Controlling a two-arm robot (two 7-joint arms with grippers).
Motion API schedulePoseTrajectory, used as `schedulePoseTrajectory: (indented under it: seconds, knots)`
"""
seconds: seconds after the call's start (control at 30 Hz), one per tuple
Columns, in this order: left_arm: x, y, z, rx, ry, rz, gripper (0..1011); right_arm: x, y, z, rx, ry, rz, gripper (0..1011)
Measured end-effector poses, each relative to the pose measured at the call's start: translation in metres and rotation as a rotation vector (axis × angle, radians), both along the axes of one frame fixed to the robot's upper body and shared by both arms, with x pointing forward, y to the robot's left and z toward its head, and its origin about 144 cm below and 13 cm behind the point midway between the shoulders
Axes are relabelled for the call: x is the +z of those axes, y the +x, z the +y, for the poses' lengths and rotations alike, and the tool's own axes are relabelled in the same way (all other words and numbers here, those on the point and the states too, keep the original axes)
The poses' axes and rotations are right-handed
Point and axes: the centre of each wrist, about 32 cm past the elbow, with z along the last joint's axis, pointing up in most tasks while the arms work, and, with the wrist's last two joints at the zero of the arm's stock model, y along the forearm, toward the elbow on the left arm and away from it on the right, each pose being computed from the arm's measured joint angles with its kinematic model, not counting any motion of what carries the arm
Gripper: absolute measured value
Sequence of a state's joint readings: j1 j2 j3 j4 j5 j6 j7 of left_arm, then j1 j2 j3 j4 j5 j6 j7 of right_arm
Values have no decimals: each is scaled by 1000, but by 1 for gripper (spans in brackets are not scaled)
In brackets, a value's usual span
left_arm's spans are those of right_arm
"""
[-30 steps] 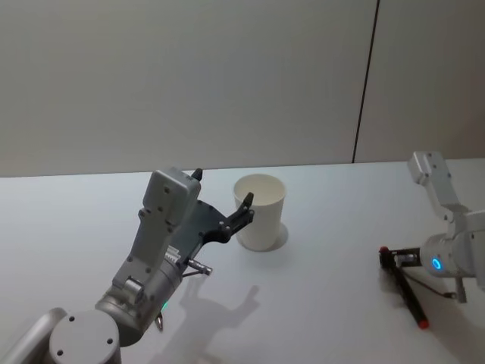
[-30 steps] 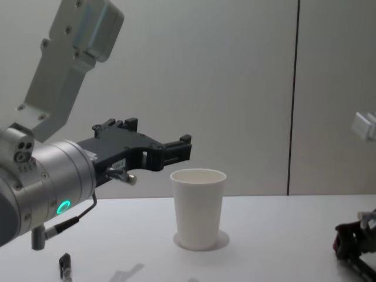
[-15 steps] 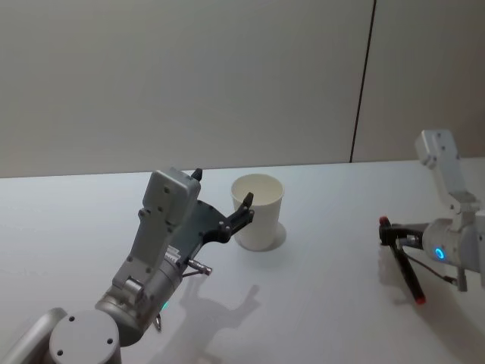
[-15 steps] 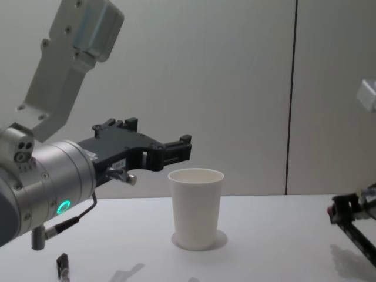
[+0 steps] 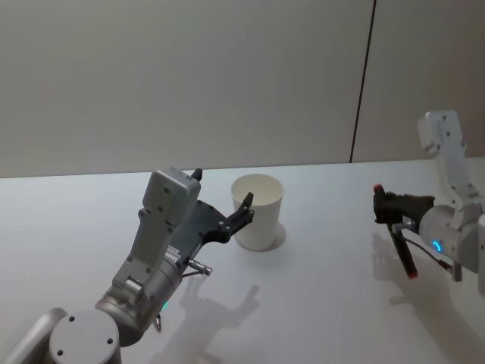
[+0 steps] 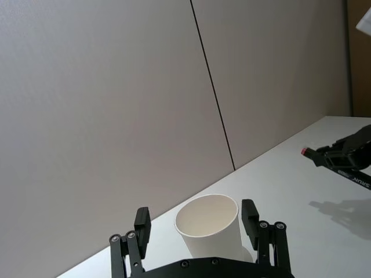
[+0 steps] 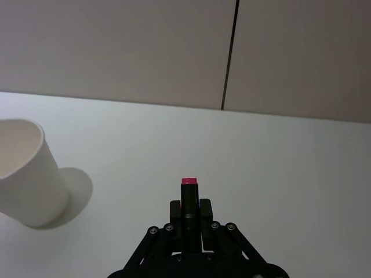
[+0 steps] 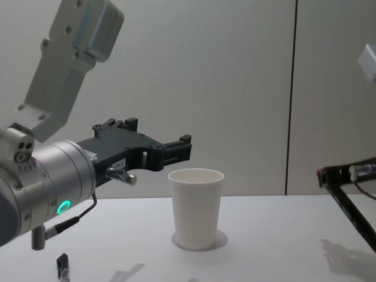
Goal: Place the pen into the pen holder.
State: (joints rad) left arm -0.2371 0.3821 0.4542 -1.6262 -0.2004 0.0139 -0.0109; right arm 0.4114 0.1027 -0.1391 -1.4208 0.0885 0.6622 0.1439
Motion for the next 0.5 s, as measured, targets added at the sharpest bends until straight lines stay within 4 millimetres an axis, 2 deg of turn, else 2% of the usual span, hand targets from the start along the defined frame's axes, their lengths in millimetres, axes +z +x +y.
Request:
schedulePoseTrajectory:
  seconds: [0.5]
  knots:
    - [0, 0, 0, 0, 0, 0, 1000, -9, -12, 10, 43, -9, -248, 166]
